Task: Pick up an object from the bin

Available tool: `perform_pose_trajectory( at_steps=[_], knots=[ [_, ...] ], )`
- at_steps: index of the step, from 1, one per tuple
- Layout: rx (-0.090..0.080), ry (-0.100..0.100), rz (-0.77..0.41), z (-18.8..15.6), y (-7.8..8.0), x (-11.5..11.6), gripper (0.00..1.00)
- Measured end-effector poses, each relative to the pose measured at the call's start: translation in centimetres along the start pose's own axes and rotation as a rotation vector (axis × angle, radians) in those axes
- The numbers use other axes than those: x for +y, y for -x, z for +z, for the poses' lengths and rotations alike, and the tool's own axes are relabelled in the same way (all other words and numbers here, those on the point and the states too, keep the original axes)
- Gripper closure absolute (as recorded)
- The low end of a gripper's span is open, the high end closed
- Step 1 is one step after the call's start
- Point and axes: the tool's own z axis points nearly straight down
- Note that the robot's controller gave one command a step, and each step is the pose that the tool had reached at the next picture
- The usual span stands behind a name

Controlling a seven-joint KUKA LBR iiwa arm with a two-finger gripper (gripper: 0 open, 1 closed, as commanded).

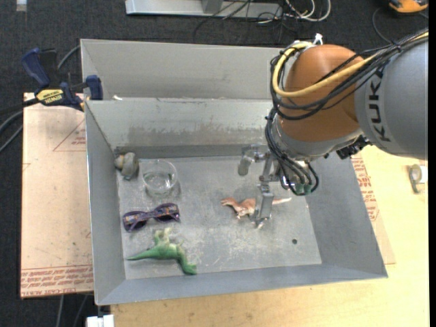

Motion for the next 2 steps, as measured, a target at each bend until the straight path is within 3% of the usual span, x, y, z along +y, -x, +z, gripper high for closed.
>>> perform_pose_trajectory(
  at_steps=[1,2],
  knots=[
    [-0.008,0.000,0.002,-0.4,0.1,0.0,0.00],
    [-0.006,0.001,0.122,6.6,-0.2,-4.0,0.00]
  ],
)
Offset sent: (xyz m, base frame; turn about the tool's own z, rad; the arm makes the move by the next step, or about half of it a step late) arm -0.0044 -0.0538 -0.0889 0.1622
